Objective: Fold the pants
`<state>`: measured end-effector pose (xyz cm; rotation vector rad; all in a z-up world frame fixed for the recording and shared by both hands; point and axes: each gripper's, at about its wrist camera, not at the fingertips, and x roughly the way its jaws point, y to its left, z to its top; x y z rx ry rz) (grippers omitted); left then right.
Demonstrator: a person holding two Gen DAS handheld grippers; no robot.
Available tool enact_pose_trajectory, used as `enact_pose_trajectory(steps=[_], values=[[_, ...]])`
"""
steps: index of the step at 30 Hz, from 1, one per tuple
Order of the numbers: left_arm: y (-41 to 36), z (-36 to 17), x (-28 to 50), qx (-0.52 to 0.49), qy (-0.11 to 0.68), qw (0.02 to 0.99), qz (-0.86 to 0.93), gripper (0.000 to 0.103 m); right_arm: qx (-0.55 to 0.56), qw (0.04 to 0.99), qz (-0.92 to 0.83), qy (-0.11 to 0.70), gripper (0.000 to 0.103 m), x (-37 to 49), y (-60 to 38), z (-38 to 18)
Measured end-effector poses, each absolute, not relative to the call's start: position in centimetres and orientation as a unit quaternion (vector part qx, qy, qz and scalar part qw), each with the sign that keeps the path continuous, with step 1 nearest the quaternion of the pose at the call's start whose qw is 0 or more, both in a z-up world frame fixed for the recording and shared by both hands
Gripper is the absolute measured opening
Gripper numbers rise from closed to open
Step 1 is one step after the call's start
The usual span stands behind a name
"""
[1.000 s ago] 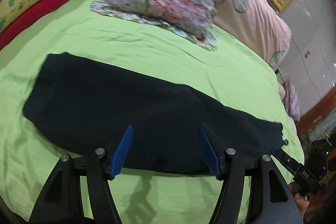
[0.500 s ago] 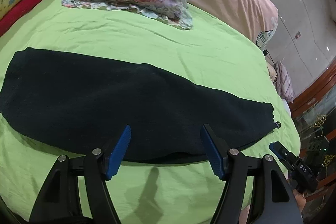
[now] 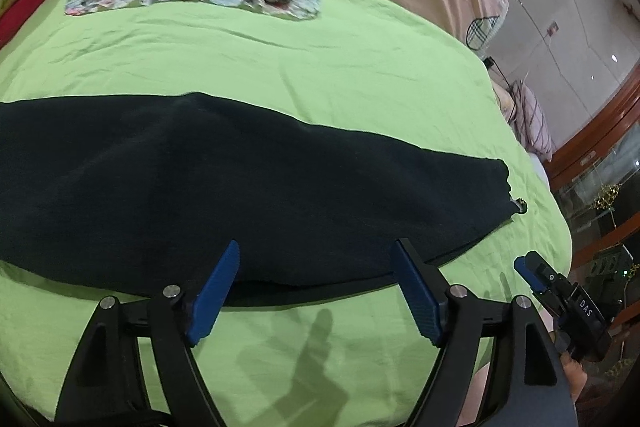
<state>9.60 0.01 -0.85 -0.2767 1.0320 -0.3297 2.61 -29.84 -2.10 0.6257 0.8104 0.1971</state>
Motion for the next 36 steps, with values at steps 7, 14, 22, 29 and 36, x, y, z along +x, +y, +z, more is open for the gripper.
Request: enact_pose_trajectory(steps=[7,14,22,29,36], values=[[-3.2,-1.0,10.8,-0.107,0.499,0.843,-0.17,0.08,0.331,0.861,0.076,0.378,0.052,2.5,-32.0,-2.8],[-7.3,-0.3,12.9,-0.07,0.497,0.841,-0.202,0.081,0.36,0.853,0.052,0.374,0.052,3.8,-33.8,-3.6],[-14.1,0.4,17.5,-0.003,0.505,0.814,-0.285,0.082,0.414,0.836,0.024,0.359,0.052,5.6,-36.6,-5.1],[-20.4,-0.1,21.1,0.045,0.52,0.784,-0.336,0.082,0.445,0.824,0.021,0.351,0.052,7.3,-37.7,-6.1],[-24.6,-1.9,23.7,0.068,0.548,0.75,-0.365,0.081,0.453,0.823,0.017,0.341,0.022,8.8,-37.8,-6.8]])
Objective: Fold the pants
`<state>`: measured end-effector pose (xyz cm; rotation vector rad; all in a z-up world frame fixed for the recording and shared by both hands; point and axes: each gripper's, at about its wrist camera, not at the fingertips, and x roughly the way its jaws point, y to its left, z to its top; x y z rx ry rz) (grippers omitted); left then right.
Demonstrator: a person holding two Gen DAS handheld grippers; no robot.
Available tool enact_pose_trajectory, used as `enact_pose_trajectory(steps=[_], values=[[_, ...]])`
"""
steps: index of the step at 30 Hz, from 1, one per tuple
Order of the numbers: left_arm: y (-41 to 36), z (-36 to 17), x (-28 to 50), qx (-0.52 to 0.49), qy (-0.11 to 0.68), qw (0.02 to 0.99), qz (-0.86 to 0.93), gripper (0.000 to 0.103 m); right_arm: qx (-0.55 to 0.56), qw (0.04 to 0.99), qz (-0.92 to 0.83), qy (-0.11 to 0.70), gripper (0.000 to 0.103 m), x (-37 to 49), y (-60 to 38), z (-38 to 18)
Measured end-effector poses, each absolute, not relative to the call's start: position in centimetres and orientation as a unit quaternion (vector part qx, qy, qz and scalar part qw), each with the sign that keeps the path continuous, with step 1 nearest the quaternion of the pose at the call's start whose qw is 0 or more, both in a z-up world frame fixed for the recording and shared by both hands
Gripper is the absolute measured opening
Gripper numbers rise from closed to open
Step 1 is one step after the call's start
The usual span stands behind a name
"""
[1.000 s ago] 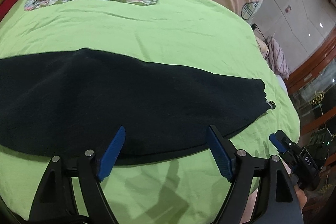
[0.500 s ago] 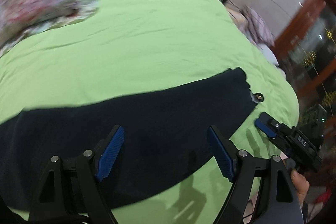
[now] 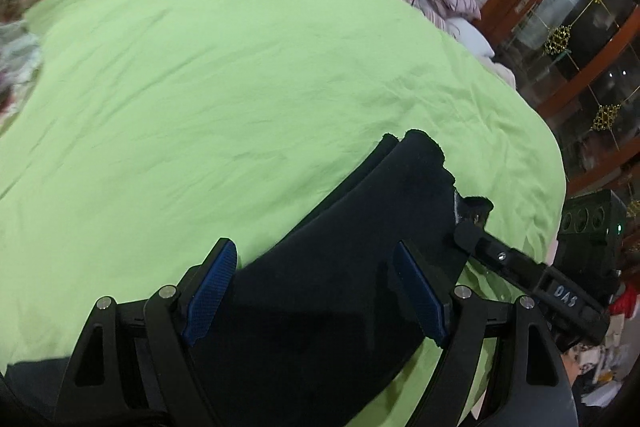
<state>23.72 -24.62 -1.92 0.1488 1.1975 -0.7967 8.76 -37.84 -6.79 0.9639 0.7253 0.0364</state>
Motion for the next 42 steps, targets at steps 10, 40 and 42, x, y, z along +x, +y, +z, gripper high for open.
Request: enact_pose_trajectory(steps=[10,40,42], values=[[-31.2,-3.6,25.7,0.127,0.565,0.699,-0.42,0.047,0.482,0.82,0.041,0.305,0.011,7.4,-39.6,-7.3],[-21.2,5.4,21.9,0.006,0.468,0.739,-0.485,0.015,0.46,0.807,0.277,0.247,0.01,8.0,-31.9,0.4],[-19.5,5.6,21.7,-0.008,0.464,0.746,-0.478,0.015,0.453,0.803,0.291,0.254,0.011,8.3,-30.5,0.6]])
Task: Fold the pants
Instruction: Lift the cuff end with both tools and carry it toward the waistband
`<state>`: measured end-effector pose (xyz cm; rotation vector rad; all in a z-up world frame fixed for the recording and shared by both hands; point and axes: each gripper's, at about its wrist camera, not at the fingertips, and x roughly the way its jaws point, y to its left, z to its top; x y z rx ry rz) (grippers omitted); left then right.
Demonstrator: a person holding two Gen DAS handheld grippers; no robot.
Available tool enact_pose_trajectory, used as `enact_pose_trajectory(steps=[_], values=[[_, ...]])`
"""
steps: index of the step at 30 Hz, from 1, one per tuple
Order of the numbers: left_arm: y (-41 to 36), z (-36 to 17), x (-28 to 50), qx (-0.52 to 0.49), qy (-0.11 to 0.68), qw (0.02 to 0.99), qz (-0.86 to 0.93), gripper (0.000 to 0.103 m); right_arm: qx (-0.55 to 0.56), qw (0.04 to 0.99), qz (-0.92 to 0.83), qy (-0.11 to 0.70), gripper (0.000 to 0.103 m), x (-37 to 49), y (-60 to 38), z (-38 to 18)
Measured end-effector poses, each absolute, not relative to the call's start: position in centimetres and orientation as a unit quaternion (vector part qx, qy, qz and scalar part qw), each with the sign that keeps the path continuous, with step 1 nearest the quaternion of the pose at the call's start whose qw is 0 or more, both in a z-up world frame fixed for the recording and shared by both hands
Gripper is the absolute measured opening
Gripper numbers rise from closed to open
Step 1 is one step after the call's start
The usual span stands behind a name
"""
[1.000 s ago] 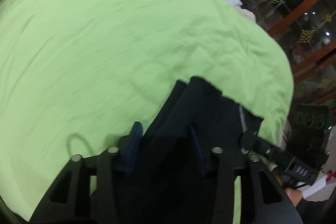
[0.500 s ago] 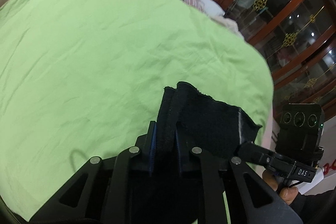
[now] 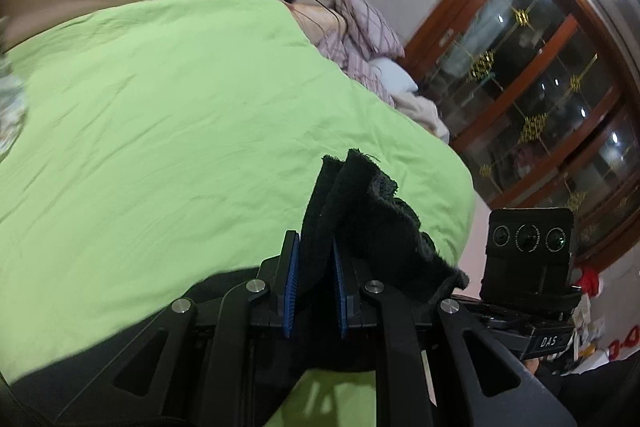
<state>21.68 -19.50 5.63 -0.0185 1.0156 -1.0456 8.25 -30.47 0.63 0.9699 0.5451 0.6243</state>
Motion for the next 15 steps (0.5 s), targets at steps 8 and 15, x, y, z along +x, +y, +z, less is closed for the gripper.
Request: enact_pose_trajectory(steps=[8,15], values=[[-13.0,3.7,20.8,-0.048,0.466,0.771,-0.431,0.012,0.432,0.779,0.334,0.307,0.011,9.5,-25.2,-0.5],[-7.2,-0.8,21.4,-0.104,0.495,0.771,-0.387,0.012,0.399,0.768,0.35,0.359,0.011,10.9,-21.2,-2.7]])
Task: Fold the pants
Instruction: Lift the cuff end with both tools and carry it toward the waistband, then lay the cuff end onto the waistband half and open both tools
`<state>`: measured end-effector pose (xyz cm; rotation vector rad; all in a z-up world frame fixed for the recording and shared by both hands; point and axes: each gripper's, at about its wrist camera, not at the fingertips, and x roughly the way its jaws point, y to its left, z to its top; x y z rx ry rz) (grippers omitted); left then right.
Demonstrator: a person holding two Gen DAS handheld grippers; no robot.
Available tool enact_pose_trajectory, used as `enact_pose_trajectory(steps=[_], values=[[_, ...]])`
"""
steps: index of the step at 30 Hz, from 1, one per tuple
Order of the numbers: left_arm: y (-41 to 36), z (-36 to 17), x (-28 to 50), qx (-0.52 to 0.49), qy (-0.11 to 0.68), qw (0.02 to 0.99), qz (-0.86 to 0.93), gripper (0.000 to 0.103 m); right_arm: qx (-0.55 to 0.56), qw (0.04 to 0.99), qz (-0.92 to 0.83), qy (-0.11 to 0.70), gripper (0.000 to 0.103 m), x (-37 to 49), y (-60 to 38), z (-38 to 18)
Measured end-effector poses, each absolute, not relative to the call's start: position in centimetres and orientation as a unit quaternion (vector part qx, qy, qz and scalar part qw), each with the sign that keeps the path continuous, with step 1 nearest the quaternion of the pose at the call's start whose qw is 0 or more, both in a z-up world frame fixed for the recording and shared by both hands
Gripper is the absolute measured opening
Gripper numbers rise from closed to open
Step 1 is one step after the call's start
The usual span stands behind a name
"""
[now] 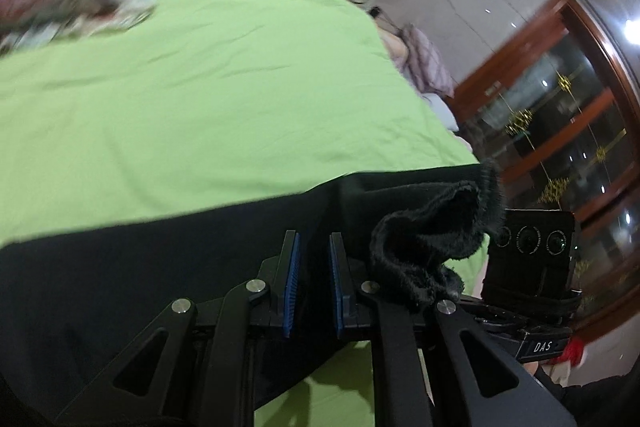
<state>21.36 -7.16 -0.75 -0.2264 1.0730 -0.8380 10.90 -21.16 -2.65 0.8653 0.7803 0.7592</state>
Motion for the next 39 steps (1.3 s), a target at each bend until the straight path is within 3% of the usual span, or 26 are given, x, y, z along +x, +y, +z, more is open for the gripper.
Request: enact_pose_trajectory(steps=[6,17,22,29,34,39], values=[[-4.3,-4.1,22.1,-0.134,0.517,0.769,-0.351,0.012,0.371,0.763,0.337,0.408,0.011,12.3,-19.0,-4.9],[0.1,-6.4,20.6,-0.156,0.52,0.791,-0.282,0.012,0.328,0.769,0.318,0.447,0.024,12.8,-17.1,-5.3],[2.5,-6.4,19.2,-0.176,0.516,0.801,-0.246,0.017,0.303,0.776,0.337,0.44,0.053,12.5,-15.9,-3.9],[6.5,-5.9,17.6,-0.224,0.504,0.811,-0.196,0.019,0.288,0.783,0.345,0.43,0.054,12.2,-15.0,-2.4],[9.4,-5.2,15.3,-0.235,0.491,0.825,-0.151,0.03,0.279,0.784,0.354,0.427,0.054,12.2,-13.6,-1.6],[11.9,-4.8,13.1,-0.247,0.484,0.83,-0.122,0.033,0.268,0.781,0.368,0.427,0.054,12.1,-12.0,-0.9]])
